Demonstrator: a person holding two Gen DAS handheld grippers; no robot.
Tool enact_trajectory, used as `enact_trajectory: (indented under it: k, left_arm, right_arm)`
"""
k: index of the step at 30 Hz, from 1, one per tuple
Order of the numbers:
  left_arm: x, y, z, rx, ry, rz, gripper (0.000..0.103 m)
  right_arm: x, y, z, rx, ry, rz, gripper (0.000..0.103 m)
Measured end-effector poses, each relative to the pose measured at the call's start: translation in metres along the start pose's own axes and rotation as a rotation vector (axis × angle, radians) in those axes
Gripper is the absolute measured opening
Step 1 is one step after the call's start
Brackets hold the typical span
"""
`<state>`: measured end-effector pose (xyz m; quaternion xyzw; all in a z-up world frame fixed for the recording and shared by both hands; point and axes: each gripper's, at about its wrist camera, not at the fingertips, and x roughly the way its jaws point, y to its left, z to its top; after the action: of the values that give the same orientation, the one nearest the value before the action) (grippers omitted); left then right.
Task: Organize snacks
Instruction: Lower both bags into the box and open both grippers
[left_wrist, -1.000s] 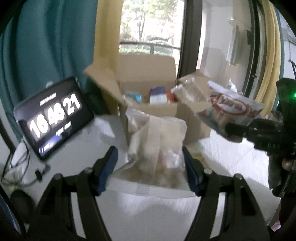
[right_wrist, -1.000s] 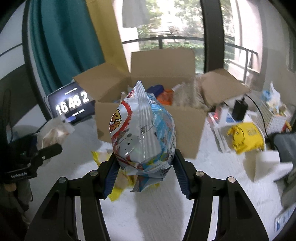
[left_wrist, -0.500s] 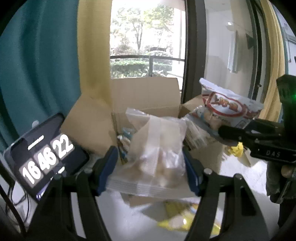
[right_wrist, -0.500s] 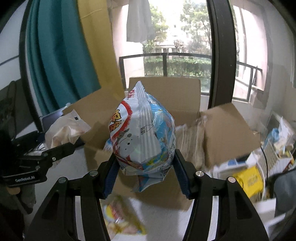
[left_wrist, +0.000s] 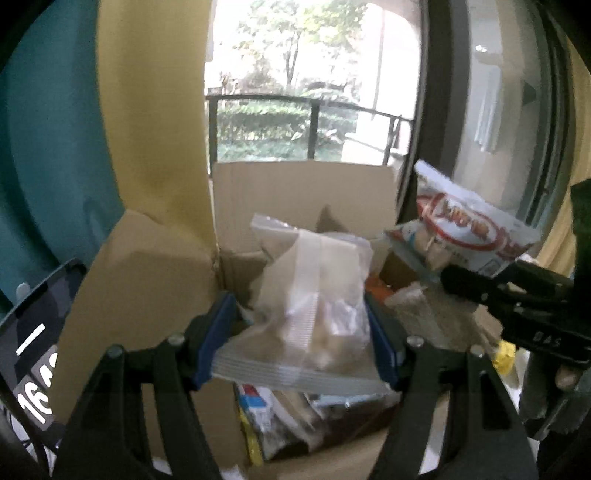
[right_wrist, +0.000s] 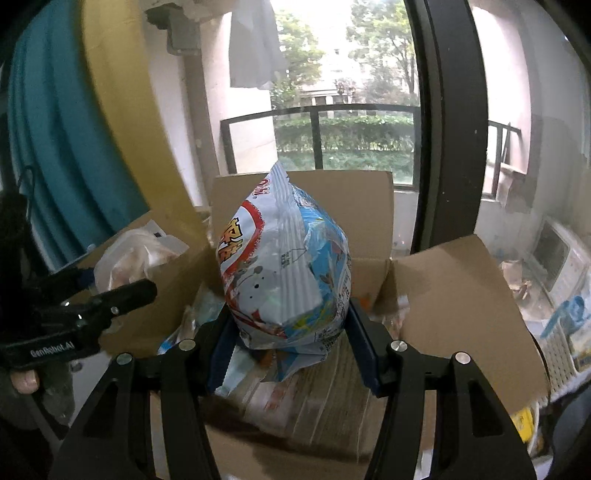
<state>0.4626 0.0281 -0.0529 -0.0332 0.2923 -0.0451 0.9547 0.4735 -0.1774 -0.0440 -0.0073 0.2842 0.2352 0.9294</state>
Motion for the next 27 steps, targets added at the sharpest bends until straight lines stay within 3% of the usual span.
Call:
enact_trajectory:
  k: [7, 10, 14, 27]
  left_arm:
    - [0.053, 0.012, 0.01, -0.074, 0.097, 0.018, 0.07]
    - [0.063, 0.015, 0.01, -0.087, 0.127, -0.008, 0.078]
    - [0.051, 0.016, 0.009, -0.098, 0.098, 0.0, 0.082]
    - [-0.024, 0.012, -0.005, -0.092, 0.026, 0.001, 0.082]
  right_arm:
    - [0.045, -0.015, 0.022, 0.058, 0.044, 0.006, 0.06]
    - [0.062, -0.014, 0.023, 0.059, 0.084, -0.012, 0.062]
    - [0.06, -0.007, 0.017, 0.031, 0.091, -0.014, 0.07]
    - [0.013, 0.019, -0.001, -0.014, 0.093, -0.025, 0.071]
